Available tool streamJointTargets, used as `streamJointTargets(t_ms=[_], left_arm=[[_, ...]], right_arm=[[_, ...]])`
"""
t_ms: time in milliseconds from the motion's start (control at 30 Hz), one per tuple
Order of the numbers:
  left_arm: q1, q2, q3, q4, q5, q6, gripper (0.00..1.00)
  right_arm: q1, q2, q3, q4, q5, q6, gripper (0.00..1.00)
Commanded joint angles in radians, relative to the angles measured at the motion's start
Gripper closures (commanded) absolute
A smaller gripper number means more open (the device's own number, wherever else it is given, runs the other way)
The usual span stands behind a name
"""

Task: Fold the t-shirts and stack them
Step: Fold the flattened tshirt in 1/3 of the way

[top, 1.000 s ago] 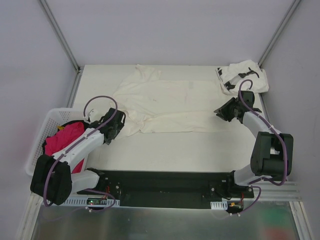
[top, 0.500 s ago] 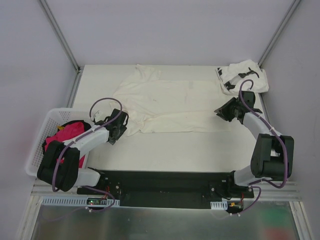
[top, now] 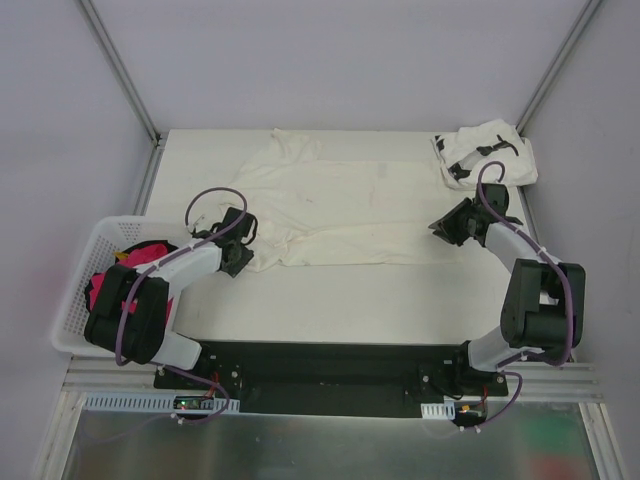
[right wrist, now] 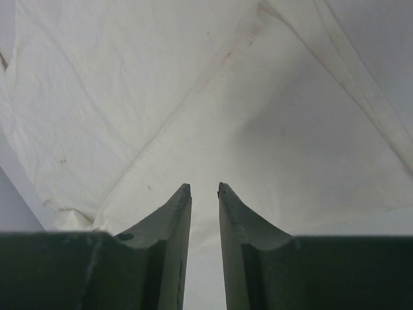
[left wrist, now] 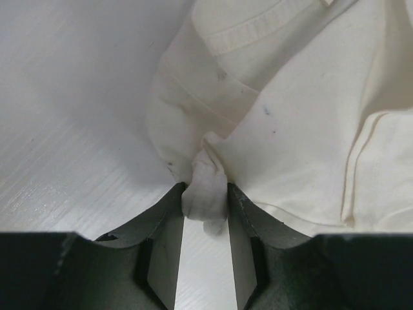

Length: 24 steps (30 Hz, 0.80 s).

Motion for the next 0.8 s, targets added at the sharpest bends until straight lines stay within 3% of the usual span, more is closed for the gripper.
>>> streamJointTargets(t_ms=[0,400,767], left_arm=[[0.018,-0.001,0.075,-0.045,0.026,0.062,0.69],[0.064,-0.150,0.167,-0.179,-0.038,0.159,0.66],[0.077,-0.121,0.193,-0.194,0.012,0.200,0.65]], right_arm=[[-0.009,0.012,0.025,-0.008,0.010,-0.011,0.74],[-0.004,0.025,-0.041,-0.034,0.012,0.003,0.74],[0.008,0.063,-0.026,-0.017,0.016,0.018,0.75]])
